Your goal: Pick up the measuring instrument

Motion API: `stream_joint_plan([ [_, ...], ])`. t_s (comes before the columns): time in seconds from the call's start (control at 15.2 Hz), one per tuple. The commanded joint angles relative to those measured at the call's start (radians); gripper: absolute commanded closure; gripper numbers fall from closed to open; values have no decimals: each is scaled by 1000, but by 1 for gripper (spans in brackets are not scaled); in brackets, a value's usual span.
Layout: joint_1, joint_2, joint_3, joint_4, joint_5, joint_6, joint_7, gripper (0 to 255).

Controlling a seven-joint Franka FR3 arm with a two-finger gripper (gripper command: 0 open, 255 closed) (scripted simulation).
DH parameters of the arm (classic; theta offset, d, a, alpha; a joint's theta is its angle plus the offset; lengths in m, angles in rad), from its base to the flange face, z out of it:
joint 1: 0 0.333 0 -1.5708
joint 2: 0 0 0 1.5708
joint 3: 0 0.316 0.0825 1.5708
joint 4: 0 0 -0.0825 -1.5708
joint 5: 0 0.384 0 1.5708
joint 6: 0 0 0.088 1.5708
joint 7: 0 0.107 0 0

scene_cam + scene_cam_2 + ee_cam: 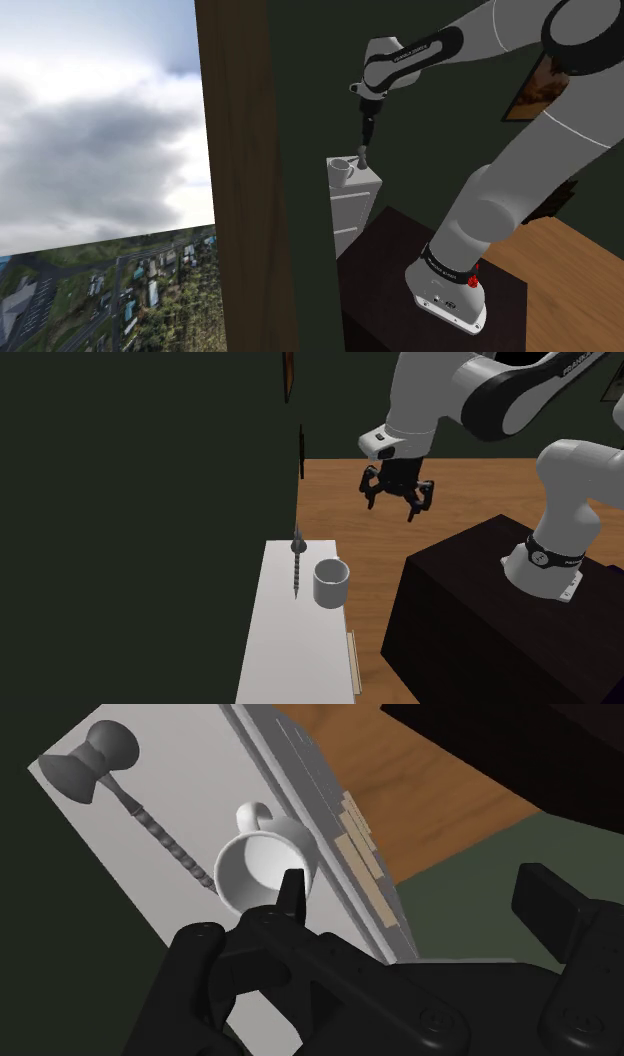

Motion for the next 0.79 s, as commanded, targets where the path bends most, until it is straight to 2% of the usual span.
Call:
stream_joint_plan([
  [0.0,-1,88,-29,35,7,48,-74,0],
  [0.33,-19,295,-63,136,51,140,-244,0],
  [0.73,-80,547,-49,297,116,216,-431,0],
])
